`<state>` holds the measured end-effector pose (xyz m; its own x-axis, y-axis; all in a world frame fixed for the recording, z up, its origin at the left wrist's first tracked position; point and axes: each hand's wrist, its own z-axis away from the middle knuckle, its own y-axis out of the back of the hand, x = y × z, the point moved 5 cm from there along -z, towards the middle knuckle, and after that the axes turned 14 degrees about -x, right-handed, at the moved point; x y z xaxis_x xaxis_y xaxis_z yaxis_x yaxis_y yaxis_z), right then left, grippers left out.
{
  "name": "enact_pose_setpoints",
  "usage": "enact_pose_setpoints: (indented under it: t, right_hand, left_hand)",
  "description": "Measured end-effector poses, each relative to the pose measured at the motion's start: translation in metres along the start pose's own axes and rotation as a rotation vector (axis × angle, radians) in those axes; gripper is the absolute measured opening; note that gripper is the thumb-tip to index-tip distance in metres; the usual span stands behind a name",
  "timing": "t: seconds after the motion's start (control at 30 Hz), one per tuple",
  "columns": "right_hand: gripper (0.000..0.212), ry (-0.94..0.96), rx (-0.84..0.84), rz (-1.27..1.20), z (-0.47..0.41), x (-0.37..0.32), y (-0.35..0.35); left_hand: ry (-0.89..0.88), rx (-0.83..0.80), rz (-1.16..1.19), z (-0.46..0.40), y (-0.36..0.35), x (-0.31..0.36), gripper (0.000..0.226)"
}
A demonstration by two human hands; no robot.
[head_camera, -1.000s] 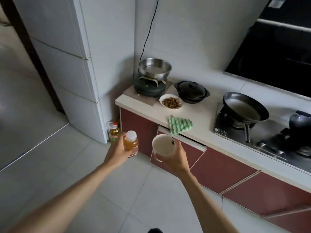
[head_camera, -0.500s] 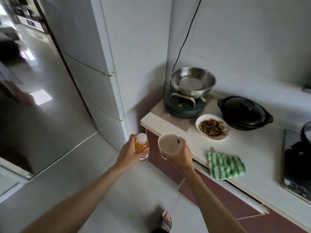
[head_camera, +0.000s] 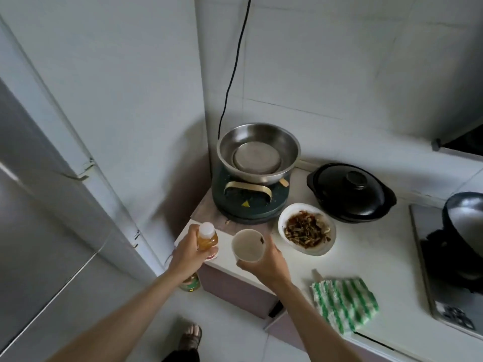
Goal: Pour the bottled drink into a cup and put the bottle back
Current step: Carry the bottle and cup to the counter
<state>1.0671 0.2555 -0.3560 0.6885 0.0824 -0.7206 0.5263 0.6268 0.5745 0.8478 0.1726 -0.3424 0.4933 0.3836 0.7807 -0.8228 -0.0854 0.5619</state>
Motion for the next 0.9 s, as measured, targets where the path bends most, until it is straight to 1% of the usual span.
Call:
enact_pose_setpoints:
  t: [0.13, 0.27, 0.43, 0.6, 0.77, 0.83, 0.9]
  right_hand:
    - [0.100, -0.086, 0.022, -0.016, -0.021, -0.006, -0.017]
    - [0.101, -0.178, 0.060, -0.048, -0.033, -0.012, -0.034]
    - [0.100, -0.265, 0.128, -0.060, -0.036, -0.015, -0.045]
    - [0.098, -0.323, 0.143, -0.066, -0.037, -0.012, -0.052]
    - [0.098, -0.328, 0.144, -0.094, -0.039, -0.010, -0.055]
    - [0.100, -0.328, 0.107, -0.086, -0.041, -0.008, -0.056]
    - [0.111, -0.348, 0.032, -0.025, -0.042, -0.008, -0.056]
  left_hand:
    - [-0.049, -0.122, 0.012, -0.045, 0.005, -0.014, 0.068]
    - [-0.103, -0.219, -0.013, -0.080, 0.015, -0.029, 0.062]
    - [-0.147, -0.310, -0.048, -0.098, 0.017, -0.046, 0.064]
    - [-0.180, -0.318, -0.064, -0.103, 0.013, -0.058, 0.059]
    - [-0.199, -0.319, -0.091, -0.105, 0.006, -0.060, 0.057]
    - [-0.207, -0.328, -0.107, -0.106, 0.002, -0.060, 0.057]
    - [-0.219, -0.333, -0.130, -0.105, -0.001, -0.060, 0.056]
